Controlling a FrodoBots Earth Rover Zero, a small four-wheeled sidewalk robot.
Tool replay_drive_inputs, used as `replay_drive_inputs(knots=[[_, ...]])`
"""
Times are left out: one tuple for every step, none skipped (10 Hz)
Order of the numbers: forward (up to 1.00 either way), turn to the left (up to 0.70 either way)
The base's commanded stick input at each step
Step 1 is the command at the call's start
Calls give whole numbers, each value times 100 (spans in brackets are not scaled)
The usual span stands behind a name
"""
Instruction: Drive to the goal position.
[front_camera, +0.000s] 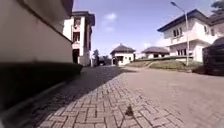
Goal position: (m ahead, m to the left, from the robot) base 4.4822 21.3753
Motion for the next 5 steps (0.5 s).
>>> replay_drive_inputs(knots=[[70,0],[70,0],[70,0],[70,0],[70,0]])
